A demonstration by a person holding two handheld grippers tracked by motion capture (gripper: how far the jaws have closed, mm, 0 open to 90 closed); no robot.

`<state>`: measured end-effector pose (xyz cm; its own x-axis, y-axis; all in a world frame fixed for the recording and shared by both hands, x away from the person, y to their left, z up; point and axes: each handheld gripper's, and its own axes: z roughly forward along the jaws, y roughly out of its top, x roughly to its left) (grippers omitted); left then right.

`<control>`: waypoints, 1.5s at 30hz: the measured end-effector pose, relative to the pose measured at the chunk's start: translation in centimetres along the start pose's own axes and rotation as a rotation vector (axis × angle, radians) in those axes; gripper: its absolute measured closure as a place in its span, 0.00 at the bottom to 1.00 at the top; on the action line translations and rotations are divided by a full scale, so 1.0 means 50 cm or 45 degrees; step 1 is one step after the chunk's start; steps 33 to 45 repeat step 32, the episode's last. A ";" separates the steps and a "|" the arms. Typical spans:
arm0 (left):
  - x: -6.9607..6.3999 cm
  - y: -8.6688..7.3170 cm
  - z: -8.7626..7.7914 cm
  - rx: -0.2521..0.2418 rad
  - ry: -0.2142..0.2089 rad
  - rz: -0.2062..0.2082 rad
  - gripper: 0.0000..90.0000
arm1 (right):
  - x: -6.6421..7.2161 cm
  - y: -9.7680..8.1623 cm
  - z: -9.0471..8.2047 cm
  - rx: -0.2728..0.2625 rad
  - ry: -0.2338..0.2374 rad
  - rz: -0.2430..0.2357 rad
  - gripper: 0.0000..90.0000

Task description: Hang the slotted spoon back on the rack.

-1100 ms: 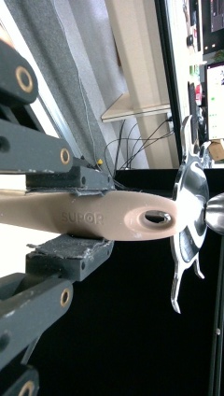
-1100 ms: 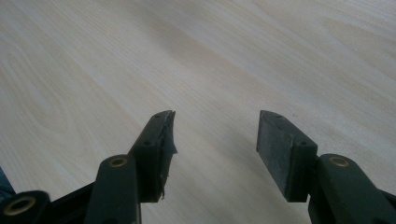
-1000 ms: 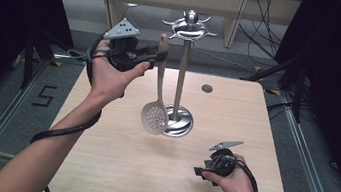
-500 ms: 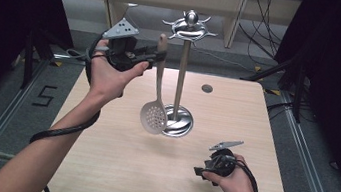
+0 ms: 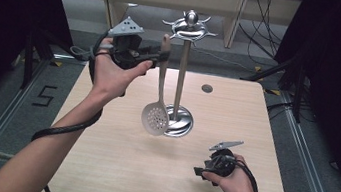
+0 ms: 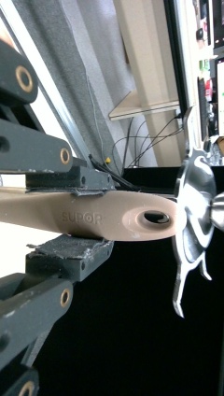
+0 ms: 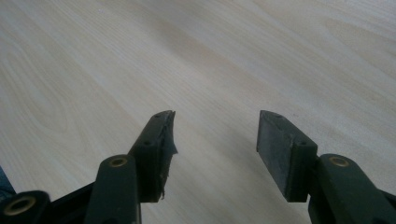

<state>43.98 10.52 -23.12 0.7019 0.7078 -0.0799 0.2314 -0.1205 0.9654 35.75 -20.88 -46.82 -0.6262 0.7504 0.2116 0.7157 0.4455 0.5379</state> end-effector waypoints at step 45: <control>0.093 -0.534 -0.232 0.369 0.165 -0.090 0.48 | 0.005 0.004 -0.015 -0.099 -0.028 -0.009 0.52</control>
